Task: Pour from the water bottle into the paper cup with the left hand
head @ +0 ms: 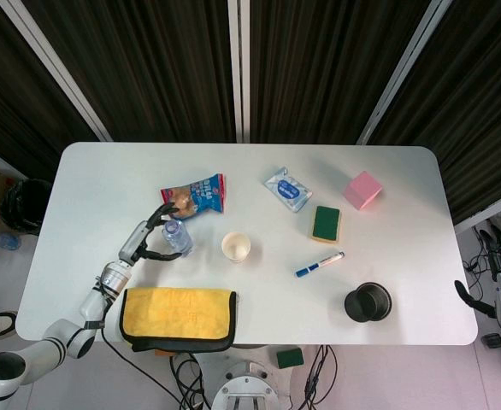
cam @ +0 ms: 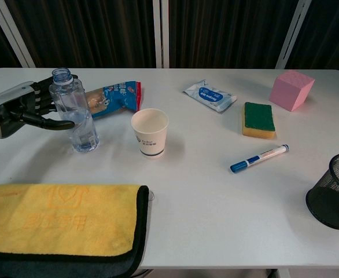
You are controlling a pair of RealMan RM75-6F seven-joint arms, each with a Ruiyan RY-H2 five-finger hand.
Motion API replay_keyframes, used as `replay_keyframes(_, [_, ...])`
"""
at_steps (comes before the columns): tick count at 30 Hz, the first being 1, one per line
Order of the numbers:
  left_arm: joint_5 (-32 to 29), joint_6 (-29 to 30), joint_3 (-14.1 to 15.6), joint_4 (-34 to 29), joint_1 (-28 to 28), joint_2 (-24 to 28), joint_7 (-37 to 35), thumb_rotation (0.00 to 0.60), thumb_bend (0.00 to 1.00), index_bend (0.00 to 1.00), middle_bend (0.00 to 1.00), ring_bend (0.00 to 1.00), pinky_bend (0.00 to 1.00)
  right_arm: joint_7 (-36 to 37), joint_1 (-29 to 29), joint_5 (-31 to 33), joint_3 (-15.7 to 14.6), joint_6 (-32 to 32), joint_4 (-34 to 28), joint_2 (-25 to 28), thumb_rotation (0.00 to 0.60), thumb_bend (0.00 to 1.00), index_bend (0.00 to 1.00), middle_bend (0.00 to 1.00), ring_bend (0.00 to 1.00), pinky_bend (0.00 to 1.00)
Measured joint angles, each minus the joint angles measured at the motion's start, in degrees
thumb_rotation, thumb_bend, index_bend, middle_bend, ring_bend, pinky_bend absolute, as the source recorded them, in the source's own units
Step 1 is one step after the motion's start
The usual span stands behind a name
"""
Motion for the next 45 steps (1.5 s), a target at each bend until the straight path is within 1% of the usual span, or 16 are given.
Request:
replay_keyframes(9, [-0.04, 0.32, -0.12, -0.30, -0.04, -0.08, -0.19, 0.600, 0.00, 0.11, 0.16, 0.09, 0.20, 0.76, 0.26, 0.03, 0.04, -0.36, 0.80, -0.16, 0.506, 0.23, 0.00, 0.00, 0.00, 0.00])
replay_keyframes(19, [0.14, -1.27, -0.06, -1.43, -1.25, -0.20, -3.20, 0.600, 0.00, 0.18, 0.19, 0.12, 0.20, 1.17, 0.59, 0.33, 0.14, -0.88, 1.56, -0.56, 0.506, 0.23, 0.00, 0.00, 0.00, 0.00])
replay_keyframes(23, [-0.08, -1.59, -0.46, -1.08, -1.75, -1.11, -3.58, 0.600, 0.00, 0.21, 0.22, 0.15, 0.21, 1.15, 0.33, 0.79, 0.14, -0.77, 2.11, -0.73, 0.507, 0.23, 0.00, 0.00, 0.00, 0.00])
replay_keyframes(29, [-1.70, -1.81, -1.92, -0.50, -1.85, -2.70, -2.95, 0.600, 0.04, 0.30, 0.31, 0.21, 0.26, 0.70, 0.26, 1.01, 0.19, -0.70, 2.93, -1.03, 0.506, 0.23, 0.00, 0.00, 0.00, 0.00])
replay_keyframes(34, [-2.38, -2.23, -2.49, -0.21, -1.91, -3.23, -2.13, 0.600, 0.05, 0.35, 0.35, 0.25, 0.31, 1.57, 0.31, 1.26, 0.17, -1.06, 3.52, -1.24, 0.508, 0.23, 0.00, 0.00, 0.00, 0.00])
replay_keyframes(39, [-3.11, -2.50, -3.04, -0.45, -1.71, -3.69, -2.35, 0.600, 0.09, 0.39, 0.42, 0.32, 0.40, 2.02, 0.27, 1.42, 0.07, -1.31, 4.19, -1.41, 0.508, 0.23, 0.00, 0.00, 0.00, 0.00])
replay_keyframes(41, [-3.24, -2.62, -3.15, -0.65, -1.67, -3.78, -2.92, 0.600, 0.10, 0.41, 0.43, 0.34, 0.42, 2.26, 0.24, 1.50, -0.04, -1.50, 4.42, -1.54, 0.507, 0.23, 0.00, 0.00, 0.00, 0.00])
replay_keyframes(45, [-3.43, -2.74, -3.50, -1.37, -1.65, -3.76, -5.26, 0.600, 0.10, 0.42, 0.45, 0.36, 0.46, 2.64, 0.14, 1.47, -0.14, -1.43, 4.82, -1.79, 0.506, 0.24, 0.00, 0.00, 0.00, 0.00])
